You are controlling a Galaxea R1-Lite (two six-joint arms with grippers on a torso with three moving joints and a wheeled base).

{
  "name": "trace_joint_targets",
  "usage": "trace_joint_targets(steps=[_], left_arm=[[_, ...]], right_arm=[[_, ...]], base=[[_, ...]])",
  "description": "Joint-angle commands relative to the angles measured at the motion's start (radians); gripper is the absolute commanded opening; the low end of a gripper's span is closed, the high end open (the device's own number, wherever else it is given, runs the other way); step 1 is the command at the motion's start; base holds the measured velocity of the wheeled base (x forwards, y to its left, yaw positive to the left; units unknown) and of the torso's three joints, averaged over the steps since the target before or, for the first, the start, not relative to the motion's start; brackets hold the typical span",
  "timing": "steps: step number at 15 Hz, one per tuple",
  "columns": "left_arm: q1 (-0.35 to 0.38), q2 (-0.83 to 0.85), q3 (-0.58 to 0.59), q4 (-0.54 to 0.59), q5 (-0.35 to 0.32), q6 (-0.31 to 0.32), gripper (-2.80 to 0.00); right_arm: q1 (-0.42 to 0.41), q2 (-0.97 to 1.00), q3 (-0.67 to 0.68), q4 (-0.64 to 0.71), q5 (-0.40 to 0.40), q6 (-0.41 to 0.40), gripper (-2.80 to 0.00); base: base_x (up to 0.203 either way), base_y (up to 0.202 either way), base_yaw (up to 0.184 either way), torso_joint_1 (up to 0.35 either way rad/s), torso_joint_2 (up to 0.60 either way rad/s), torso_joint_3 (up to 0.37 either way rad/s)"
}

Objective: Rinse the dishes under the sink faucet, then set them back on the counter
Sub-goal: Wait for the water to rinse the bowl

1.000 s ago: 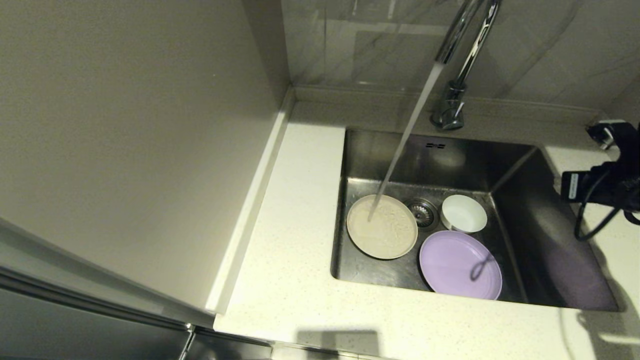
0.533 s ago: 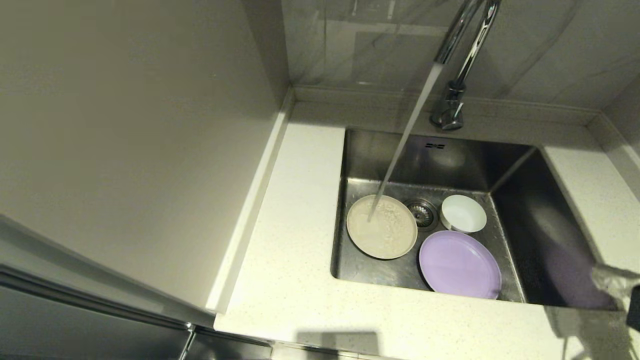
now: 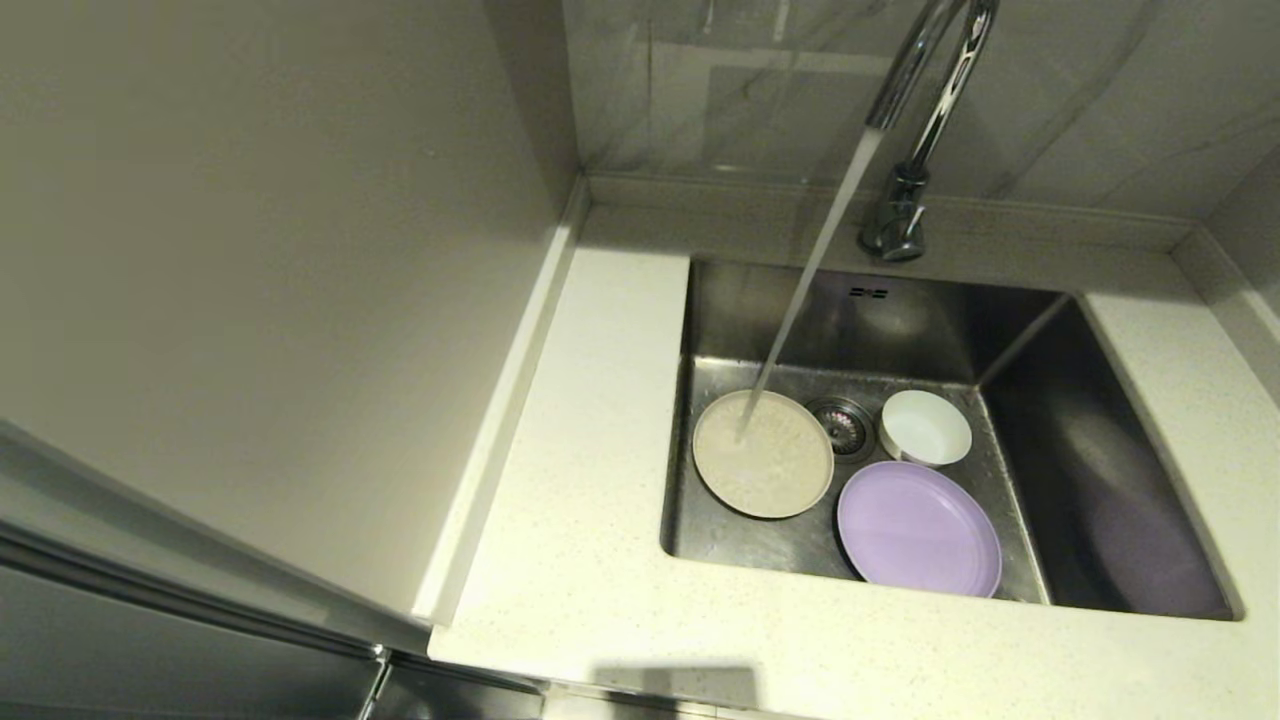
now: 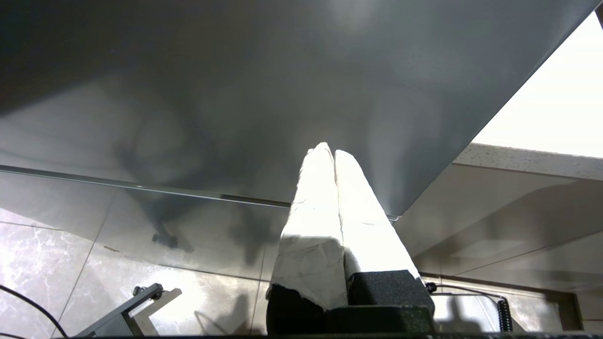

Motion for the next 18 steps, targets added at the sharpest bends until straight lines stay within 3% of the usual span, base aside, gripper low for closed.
trace_joint_targets(steps=[1, 7, 9, 10, 18], left_arm=[[0.0, -0.003, 0.0, 0.0, 0.001, -0.001, -2.8], [0.0, -0.003, 0.0, 0.0, 0.001, -0.001, -2.8], [0.0, -0.003, 0.0, 0.0, 0.001, -0.001, -2.8], [0.0, -0.005, 0.0, 0.0, 0.001, -0.001, -2.8], [0.0, -0.003, 0.0, 0.0, 0.001, -0.001, -2.8]], right_arm=[[0.028, -0.127, 0.006, 0.048, -0.086, 0.002, -2.8], [0.0, -0.394, 0.002, 0.131, -0.07, -0.011, -2.8], [-0.002, -0.454, 0.003, 0.129, -0.074, 0.026, -2.8], [-0.003, -0.451, 0.005, 0.122, -0.081, 0.057, -2.8], [-0.003, -0.452, 0.005, 0.121, -0.083, 0.059, -2.8]], base=[[0.0, 0.0, 0.0, 0.0, 0.0, 0.0], [0.0, 0.0, 0.0, 0.0, 0.0, 0.0], [0.0, 0.0, 0.0, 0.0, 0.0, 0.0], [0.0, 0.0, 0.0, 0.0, 0.0, 0.0], [0.0, 0.0, 0.0, 0.0, 0.0, 0.0]])
